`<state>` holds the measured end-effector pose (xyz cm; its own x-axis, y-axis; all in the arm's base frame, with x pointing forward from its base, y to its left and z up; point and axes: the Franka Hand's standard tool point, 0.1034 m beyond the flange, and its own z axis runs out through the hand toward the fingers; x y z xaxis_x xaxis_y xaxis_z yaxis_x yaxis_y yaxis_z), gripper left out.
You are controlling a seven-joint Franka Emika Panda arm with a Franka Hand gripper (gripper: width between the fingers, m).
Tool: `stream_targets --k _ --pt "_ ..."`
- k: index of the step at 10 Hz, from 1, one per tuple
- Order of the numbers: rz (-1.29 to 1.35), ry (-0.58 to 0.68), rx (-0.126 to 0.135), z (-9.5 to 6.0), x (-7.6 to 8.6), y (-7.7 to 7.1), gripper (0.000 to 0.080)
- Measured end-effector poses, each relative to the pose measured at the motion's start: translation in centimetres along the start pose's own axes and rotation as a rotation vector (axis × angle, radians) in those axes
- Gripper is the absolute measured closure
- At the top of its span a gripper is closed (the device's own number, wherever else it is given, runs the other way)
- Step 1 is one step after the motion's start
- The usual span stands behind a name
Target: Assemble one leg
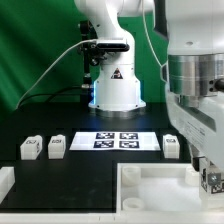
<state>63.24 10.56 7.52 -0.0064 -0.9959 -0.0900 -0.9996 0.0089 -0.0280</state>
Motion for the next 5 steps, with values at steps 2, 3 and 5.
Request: stream_targets --k 2,3,5 --pt "0.13 -0.003 -0.012 -0.04 -0.01 0.09 0.0508" --pt "0.099 -0.003 -0.012 0.01 0.01 0.13 0.0454" --pt "0.004 0.005 -0.026 0.09 -0.21 0.36 0.0265"
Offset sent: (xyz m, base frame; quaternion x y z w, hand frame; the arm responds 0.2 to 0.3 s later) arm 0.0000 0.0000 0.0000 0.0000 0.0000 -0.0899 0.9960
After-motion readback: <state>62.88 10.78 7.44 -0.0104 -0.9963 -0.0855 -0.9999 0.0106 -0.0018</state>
